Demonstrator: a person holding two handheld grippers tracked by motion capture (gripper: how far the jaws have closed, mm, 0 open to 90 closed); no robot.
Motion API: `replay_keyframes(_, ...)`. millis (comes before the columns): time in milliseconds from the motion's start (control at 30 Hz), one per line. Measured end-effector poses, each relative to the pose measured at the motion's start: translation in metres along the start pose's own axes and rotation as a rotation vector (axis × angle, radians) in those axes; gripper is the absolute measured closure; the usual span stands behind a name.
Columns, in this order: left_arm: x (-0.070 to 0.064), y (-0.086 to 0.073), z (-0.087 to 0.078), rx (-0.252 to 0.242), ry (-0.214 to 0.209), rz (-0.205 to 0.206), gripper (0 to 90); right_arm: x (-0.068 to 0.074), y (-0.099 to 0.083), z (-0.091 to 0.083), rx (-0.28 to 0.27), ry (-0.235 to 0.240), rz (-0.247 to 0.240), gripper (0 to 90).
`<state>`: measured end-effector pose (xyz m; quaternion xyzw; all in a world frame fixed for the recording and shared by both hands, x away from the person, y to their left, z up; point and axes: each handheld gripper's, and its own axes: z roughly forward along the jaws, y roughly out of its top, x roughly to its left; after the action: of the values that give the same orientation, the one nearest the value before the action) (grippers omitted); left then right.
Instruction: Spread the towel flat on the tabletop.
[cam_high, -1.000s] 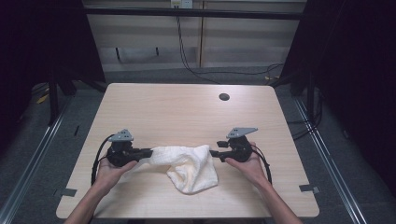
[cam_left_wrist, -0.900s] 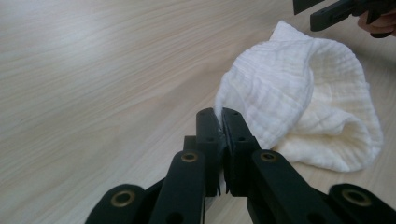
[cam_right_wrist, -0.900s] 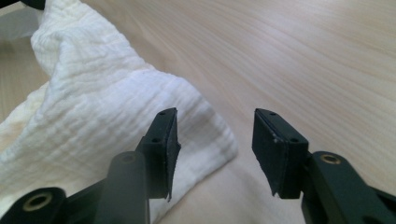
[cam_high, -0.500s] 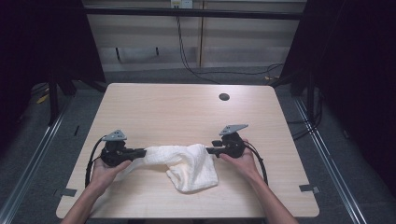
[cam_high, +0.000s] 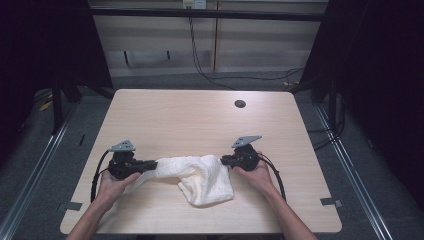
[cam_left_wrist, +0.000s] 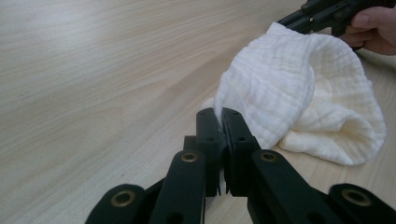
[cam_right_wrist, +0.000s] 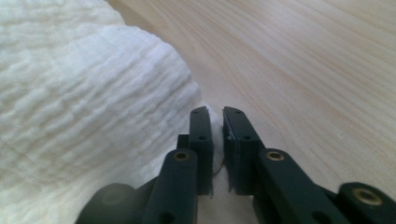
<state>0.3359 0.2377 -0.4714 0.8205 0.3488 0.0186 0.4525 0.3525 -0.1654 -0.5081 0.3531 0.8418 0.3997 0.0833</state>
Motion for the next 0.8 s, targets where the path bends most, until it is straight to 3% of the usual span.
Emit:
replay_keyframes(133, -0.001, 0.001, 0.000, -0.002, -0.010, 0.002, 86.8, -0.005, 0.000, -0.007, -0.030, 0.026, 0.044, 87.4)
replay_keyframes(400, -0.003, 0.005, -0.003, -0.035, -0.042, -0.006, 86.9, -0.012, 0.009, -0.040, -0.131, 0.067, 0.099, 88.0)
replay_keyframes(567, -0.007, 0.011, -0.005, -0.051, -0.053, 0.009, 86.9, -0.010, 0.015, -0.057, -0.167, 0.072, 0.097, 88.0)
replay_keyframes(700, -0.012, 0.025, -0.008, -0.067, -0.059, 0.041, 87.0, -0.010, 0.025, -0.081, -0.207, 0.063, 0.094, 88.1)
replay_keyframes(800, -0.014, 0.037, -0.014, -0.108, -0.080, 0.046, 87.0, -0.011, 0.030, -0.091, -0.230, 0.055, 0.093, 88.1)
